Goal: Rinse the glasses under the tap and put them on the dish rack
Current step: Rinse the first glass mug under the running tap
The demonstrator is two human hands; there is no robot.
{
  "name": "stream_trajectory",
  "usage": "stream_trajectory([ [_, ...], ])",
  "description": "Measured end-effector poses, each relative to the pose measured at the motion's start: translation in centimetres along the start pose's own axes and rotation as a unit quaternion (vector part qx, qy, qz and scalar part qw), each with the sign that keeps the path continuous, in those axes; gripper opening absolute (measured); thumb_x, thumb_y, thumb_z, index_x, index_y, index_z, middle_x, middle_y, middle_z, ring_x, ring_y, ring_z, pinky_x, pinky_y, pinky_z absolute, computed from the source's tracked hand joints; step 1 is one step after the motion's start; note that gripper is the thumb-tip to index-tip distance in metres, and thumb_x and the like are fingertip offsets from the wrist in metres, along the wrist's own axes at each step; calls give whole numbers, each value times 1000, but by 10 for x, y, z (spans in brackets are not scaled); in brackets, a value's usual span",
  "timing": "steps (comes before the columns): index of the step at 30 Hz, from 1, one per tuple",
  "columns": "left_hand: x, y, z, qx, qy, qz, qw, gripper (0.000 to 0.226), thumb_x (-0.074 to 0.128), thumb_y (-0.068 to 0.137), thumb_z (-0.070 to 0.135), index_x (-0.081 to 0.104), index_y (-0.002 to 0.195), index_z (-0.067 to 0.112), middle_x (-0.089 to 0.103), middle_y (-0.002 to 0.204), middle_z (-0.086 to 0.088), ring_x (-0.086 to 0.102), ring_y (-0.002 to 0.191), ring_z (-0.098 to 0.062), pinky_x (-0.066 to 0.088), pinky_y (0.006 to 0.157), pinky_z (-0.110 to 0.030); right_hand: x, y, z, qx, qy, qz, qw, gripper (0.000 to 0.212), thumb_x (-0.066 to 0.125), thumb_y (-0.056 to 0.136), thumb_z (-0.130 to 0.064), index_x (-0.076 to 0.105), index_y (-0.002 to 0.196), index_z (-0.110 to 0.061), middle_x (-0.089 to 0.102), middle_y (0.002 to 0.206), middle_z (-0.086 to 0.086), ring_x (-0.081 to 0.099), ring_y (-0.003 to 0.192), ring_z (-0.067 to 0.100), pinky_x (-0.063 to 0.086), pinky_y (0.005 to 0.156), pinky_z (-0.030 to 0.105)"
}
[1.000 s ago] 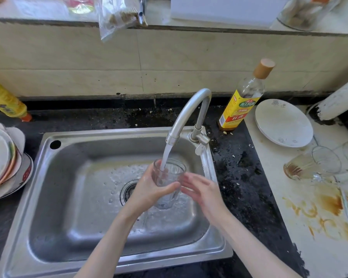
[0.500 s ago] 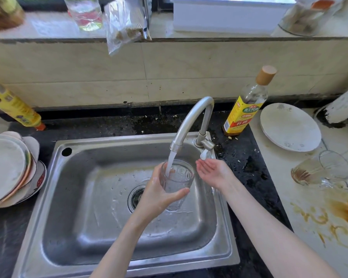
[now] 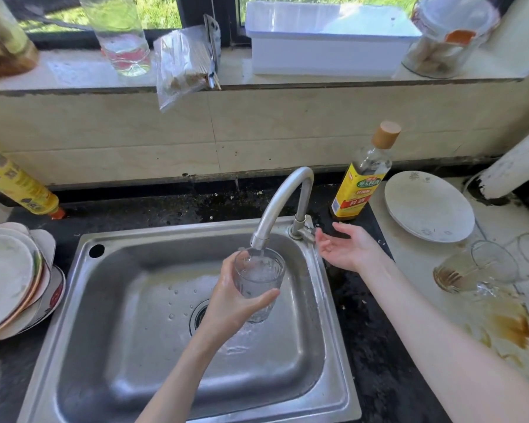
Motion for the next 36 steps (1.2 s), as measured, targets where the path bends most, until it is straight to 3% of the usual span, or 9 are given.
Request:
stream_trajectory([
  [5,-5,-1,-3,-3,-12,18,1000,82,86,61,28,38,128,31,44,114,33,42,102,24,33,82,3,-2,-1,-3,-17,-12,-40,999,39,52,93,-24,49,110,10,57,97,17,56,81,18,38,57,19],
  [9,-4,-5,-1,-8,-37,26,999,89,80,48,48,39,124,32,48,113,28,47,101,21,36,83,0,-17,-4,17,-53,-199,-37,978,36,52,93,-29,54,116,-1,58,113,12,59,92,21,47,70,26],
  [13,-1,-11,-1,-11,-63,34,997,88,75,45,56,40,122,33,50,116,24,49,106,15,39,91,-12,-48,-16,87,26,-331,-13,943,46,54,91,-37,51,121,-2,57,117,16,59,99,28,50,75,35],
  [17,7,-14,2,-5,-78,15,997,81,77,48,49,41,120,35,57,116,19,52,108,8,42,93,-18,-48,-31,153,129,-197,-47,971,53,53,89,-48,59,106,2,62,109,26,64,92,36,54,72,38],
  [20,13,-16,5,7,-98,-4,995,85,79,50,41,40,124,27,57,121,11,52,113,4,43,95,-19,-26,-35,162,138,-84,-98,982,56,55,88,-49,63,113,1,66,98,27,69,82,33,58,68,33],
  [26,19,-18,-6,-31,-90,-98,991,84,80,46,46,39,118,37,48,126,15,49,114,9,46,94,-24,-31,-29,133,52,-37,-65,996,60,69,80,-31,48,127,-1,54,115,33,67,83,41,58,66,39],
  [30,14,-25,-11,-81,-84,-112,987,72,73,52,57,42,115,40,50,124,13,55,107,1,49,82,-22,-32,-33,104,-16,-108,-72,991,43,69,82,-26,58,119,-6,60,118,24,64,96,38,56,79,44],
  [33,21,-29,-15,-118,-56,-147,980,60,71,64,59,42,111,35,55,115,13,61,98,-4,50,76,-17,-29,-42,78,-99,-219,-48,969,33,66,84,-19,61,113,-5,69,96,13,67,79,25,56,64,32],
  [36,24,-30,-25,-138,-2,-158,978,77,78,61,53,36,120,30,57,106,18,60,96,1,48,79,-19,-23,-51,59,-187,-352,-14,917,45,72,80,-21,54,121,-13,60,120,4,63,97,18,52,78,31],
])
Point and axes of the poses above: each hand's wrist, its own y-axis towards the middle knuckle, its own x-axis out of the palm, z = x × y, the point moved 10 cm from there along y, towards the middle knuckle
